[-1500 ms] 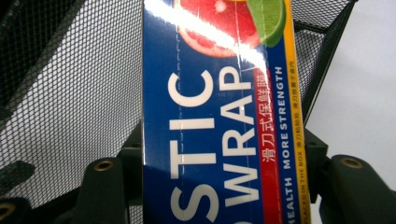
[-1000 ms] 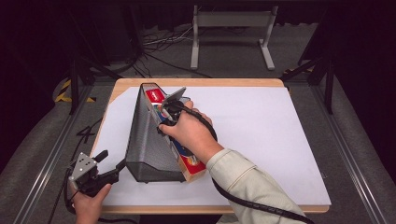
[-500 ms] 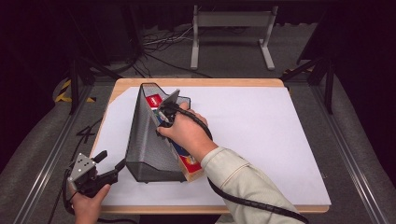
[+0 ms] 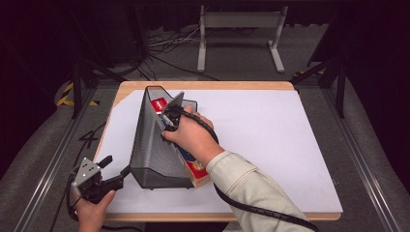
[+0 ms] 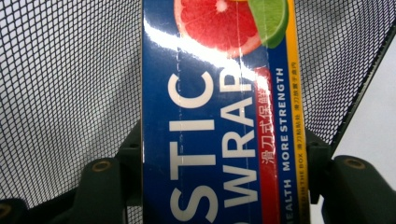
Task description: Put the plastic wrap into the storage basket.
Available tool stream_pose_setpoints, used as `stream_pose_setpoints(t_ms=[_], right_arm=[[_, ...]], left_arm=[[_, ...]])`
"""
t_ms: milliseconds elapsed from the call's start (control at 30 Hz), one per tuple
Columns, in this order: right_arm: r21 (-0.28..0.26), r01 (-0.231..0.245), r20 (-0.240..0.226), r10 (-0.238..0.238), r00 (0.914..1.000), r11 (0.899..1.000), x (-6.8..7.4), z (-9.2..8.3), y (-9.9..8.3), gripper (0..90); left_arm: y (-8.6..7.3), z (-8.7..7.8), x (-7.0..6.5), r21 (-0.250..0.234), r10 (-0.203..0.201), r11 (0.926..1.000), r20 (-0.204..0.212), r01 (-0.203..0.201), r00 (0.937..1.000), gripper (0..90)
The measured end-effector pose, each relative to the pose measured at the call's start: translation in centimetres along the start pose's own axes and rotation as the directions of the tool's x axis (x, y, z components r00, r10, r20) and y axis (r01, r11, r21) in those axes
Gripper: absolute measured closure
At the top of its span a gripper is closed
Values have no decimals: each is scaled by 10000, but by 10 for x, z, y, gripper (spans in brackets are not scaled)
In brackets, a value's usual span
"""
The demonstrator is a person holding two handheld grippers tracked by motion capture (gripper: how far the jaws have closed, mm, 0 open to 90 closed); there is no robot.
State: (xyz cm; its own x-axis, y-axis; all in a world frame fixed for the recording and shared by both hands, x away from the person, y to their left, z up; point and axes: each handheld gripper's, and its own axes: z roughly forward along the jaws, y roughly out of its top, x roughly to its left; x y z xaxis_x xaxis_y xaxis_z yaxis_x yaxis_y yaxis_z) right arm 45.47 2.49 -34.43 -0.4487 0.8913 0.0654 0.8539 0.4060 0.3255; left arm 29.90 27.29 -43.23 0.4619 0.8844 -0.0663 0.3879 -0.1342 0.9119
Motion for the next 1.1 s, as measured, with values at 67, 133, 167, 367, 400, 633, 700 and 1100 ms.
stream_pose_setpoints(t_ms=[67, 133, 167, 367, 400, 633, 700, 1100], right_arm=[[30, 2, 0, -2, 10000, 10000, -1, 0, 0, 398], [175, 82, 109, -84, 9999, 9998, -1, 1, 0, 399], [339, 94, 233, -102, 9997, 9994, -1, 3, -1, 399], [558, 33, 428, -57, 9991, 9984, -2, 15, 0, 397], [570, 88, 430, -113, 9990, 9983, -1, 16, 0, 396], [416, 475, 426, -493, 9979, 9980, -1, 18, 1, 370], [20, 535, 346, -535, 9980, 9986, -1, 15, 2, 304], [-1872, 716, -896, -896, 9919, 9797, -13, -20, -3, 265]], left_arm=[[0, 0, 0, -1, 13, 10000, 5, -13, 10000, 242], [0, 0, 0, 8, -17, 10000, 1, 17, 10000, 242], [0, 0, 0, 25, -1, 10000, 4, 1, 10000, 242], [0, 0, 1, -8, 5, 10000, 9, -5, 10000, 242], [0, 0, 1, -18, -40, 10000, 0, 40, 10000, 242], [0, 0, 1, -7, -34, 10000, 5, 34, 10000, 242], [0, -1, 2, -1, -21, 10000, 3, 21, 10000, 242], [-2, -2, 2, 7, -60, 10000, -62, 60, 10000, 242]])
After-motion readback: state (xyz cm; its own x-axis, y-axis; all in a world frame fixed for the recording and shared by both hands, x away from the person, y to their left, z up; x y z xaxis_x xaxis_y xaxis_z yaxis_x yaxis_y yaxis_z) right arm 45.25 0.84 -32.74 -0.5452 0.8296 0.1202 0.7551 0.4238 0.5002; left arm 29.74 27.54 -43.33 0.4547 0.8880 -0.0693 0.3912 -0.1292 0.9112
